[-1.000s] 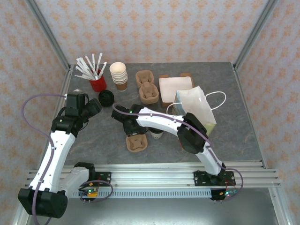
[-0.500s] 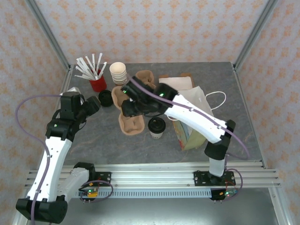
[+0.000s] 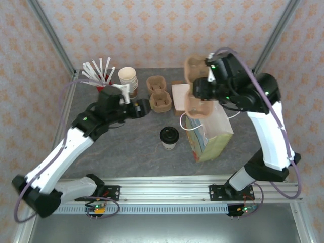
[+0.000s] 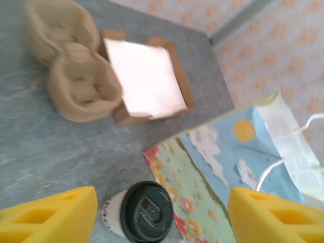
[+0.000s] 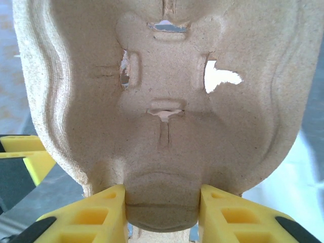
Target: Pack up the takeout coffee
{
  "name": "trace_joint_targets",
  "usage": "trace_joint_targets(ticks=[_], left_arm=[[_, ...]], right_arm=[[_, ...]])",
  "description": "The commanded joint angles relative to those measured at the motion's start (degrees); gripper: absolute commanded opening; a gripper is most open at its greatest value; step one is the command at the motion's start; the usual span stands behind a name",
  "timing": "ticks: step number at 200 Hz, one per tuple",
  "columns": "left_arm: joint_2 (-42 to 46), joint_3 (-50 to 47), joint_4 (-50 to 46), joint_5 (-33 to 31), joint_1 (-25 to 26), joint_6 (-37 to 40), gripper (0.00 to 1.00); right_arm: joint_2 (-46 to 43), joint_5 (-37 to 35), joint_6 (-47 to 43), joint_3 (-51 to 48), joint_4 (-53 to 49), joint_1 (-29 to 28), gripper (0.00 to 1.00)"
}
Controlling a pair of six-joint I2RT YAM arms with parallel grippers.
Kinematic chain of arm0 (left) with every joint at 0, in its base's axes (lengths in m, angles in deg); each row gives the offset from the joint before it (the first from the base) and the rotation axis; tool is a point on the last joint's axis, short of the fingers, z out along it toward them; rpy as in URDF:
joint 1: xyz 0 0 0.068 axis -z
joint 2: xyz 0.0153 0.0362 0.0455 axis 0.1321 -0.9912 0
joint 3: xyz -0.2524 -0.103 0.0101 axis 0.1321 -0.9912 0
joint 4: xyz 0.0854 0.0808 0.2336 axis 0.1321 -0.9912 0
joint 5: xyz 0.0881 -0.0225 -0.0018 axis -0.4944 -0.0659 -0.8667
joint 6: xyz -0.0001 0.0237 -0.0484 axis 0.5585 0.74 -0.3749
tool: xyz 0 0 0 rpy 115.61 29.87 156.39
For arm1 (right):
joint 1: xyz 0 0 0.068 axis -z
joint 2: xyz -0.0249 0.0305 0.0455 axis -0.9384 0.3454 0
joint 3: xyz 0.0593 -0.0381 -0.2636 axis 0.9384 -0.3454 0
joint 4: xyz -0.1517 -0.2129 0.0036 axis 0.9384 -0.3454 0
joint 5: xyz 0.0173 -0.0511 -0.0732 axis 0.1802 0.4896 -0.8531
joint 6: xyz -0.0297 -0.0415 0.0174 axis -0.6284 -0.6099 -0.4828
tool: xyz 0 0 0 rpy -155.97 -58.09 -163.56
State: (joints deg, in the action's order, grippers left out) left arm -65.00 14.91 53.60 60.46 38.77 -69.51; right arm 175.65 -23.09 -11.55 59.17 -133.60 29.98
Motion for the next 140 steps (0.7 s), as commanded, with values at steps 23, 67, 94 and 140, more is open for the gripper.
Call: trace_joint_targets(ticks=[23, 67, 94, 140], left_arm=[[-17.24, 18.88, -2.93, -3.71, 9.87, 10.79, 0.70], [-30.64, 30.95, -4.92, 0.69, 11.18, 16.87, 0.69], [-38.63, 41.32, -11.56, 1.74, 11.18, 24.00, 0.68], [-49.93, 54.94, -19.51, 4.32, 11.18, 29.45, 0.64]], right_arm=[[-1.95, -10.01, -3.90, -2.27, -9.72, 5.50, 0.35], [-3.46, -9.25, -4.56, -8.46, -6.89, 7.72, 0.35], [-4.33, -7.80, -4.83, -10.00, -5.39, 10.24, 0.35], [-5.65, -5.69, -5.08, -13.14, -4.16, 11.62, 0.34]])
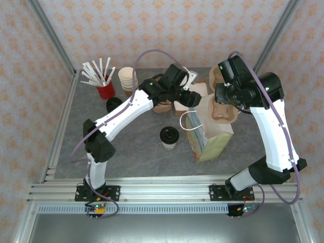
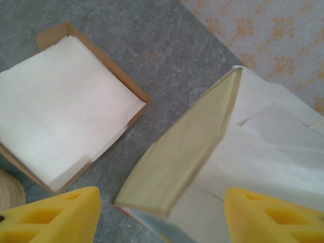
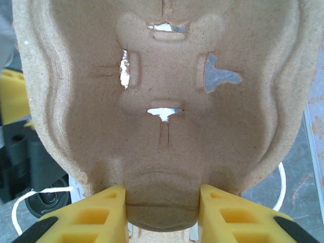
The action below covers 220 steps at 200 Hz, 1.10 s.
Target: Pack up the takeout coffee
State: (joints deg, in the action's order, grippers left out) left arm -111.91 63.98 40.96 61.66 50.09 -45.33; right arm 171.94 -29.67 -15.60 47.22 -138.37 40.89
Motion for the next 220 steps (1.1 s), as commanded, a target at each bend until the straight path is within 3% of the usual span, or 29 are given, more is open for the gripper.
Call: trace_joint_targets(ticks=[1, 60, 127, 220], left_arm=[[-3.17, 6.02, -6.99, 3.15, -0.18, 5.28, 0.63], [-5.97, 8.75, -6.68, 6.85, -1.01, 3.56, 0.47], [-6.50, 10.02, -5.22, 11.36, -3.03, 0.75, 0.48], [-6.92, 10.74, -5.60, 12.39, -3.39, -1.03, 0.28]], right_arm=[[-1.98, 0.93, -1.08, -1.25, 0.59, 0.75, 0.34], [-4.32, 6.58, -2.49, -8.27, 6.08, 1.19, 0.33], [-3.60, 6.62, -4.67, -12.41, 9.79, 1.22, 0.33], [-5.30, 8.61, -5.57, -20.45, 12.97, 1.22, 0.32]])
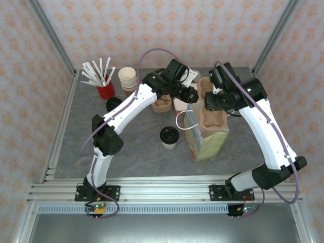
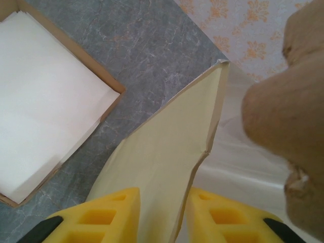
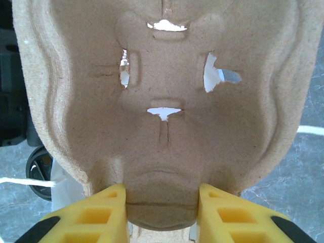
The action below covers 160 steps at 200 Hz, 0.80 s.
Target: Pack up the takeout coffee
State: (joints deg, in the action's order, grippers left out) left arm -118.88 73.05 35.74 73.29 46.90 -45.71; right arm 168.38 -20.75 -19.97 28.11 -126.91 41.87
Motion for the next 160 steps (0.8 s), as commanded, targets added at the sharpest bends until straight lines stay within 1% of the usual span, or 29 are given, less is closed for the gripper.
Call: trace_joint_targets(ticks=[1, 45, 85, 102, 123, 160], left_arm=[[0.09, 1.66, -0.38, 0.77, -0.20, -0.67, 0.27], [0.18, 1.66, -0.36, 0.77, -0.29, -1.38, 0.22], [0.40, 1.65, -0.20, 0.44, -0.62, -1.96, 0.18], [0.40, 1.56, 0.06, 0.26, -0.91, -2.59, 0.17], [0.42, 1.48, 0.40, 0.24, -0.99, -2.87, 0.16], [0.75, 1.55, 0.83, 0.07, -1.17, -3.38, 0.17]], right_arm=[[-1.81, -0.30, -1.22, -1.50, 1.61, 0.24, 0.32], [-3.98, 1.33, -0.92, -7.33, 4.15, 0.24, 0.32], [-4.64, 2.12, -0.76, -7.80, 3.39, 0.24, 0.32], [-4.93, 2.02, -0.55, -7.96, 2.34, 0.24, 0.32], [-5.05, 3.67, -0.22, -8.62, 1.52, 0.24, 0.32], [-5.20, 4.40, 0.06, -9.70, 0.53, 0.24, 0.31]])
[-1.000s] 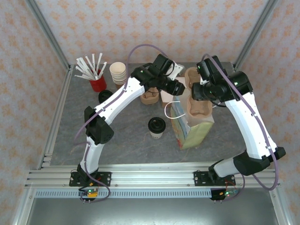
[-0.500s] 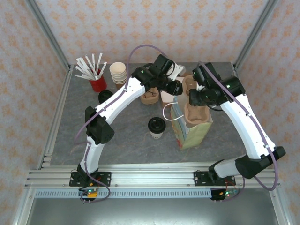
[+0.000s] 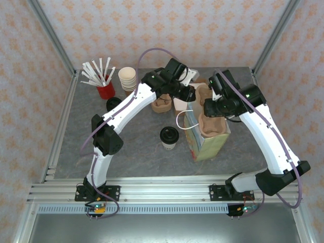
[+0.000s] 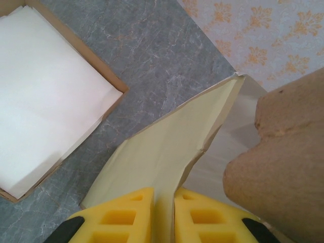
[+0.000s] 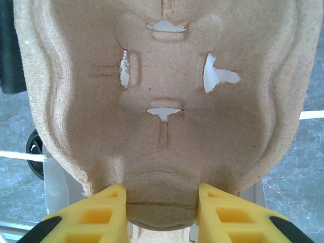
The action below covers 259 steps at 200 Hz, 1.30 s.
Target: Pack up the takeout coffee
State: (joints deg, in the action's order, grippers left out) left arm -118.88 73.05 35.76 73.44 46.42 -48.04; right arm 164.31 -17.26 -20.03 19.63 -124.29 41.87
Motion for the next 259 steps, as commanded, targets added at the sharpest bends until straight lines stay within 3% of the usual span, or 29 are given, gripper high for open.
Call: trace_joint_targets(ticks=[1, 136, 184, 259], left_arm=[[0.80, 1.56, 0.82, -0.09, -0.69, -1.05, 0.17], [2.49, 1.49, 0.83, 0.23, -2.34, -1.85, 0.35], [3.75, 1.40, 1.14, 0.98, -2.89, -2.20, 0.46], [5.41, 3.38, 0.13, -0.89, -4.42, -1.59, 0.52]], right_arm=[[-1.10, 0.93, 0.09, -1.24, -2.09, 0.24, 0.31], [-0.13, -0.46, 0.64, -2.79, -3.61, 0.21, 0.31], [0.27, -0.40, 0.39, -3.35, -3.64, 0.24, 0.31], [0.60, 0.80, 0.44, -2.83, -3.80, 0.23, 0.31]])
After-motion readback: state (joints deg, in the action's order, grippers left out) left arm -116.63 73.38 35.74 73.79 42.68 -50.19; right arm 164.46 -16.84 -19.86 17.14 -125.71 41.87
